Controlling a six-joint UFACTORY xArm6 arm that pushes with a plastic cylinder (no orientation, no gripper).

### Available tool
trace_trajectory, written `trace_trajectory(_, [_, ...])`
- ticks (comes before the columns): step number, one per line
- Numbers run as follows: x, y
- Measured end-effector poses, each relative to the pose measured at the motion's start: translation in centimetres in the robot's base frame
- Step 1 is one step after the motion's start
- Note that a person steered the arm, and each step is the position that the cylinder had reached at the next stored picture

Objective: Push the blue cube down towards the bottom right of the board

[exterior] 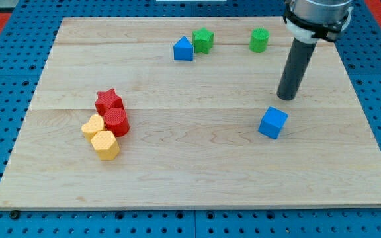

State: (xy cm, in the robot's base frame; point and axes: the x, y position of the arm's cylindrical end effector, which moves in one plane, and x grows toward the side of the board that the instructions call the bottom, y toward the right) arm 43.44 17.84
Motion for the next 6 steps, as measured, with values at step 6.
trace_trajectory(6, [6.6, -3.7])
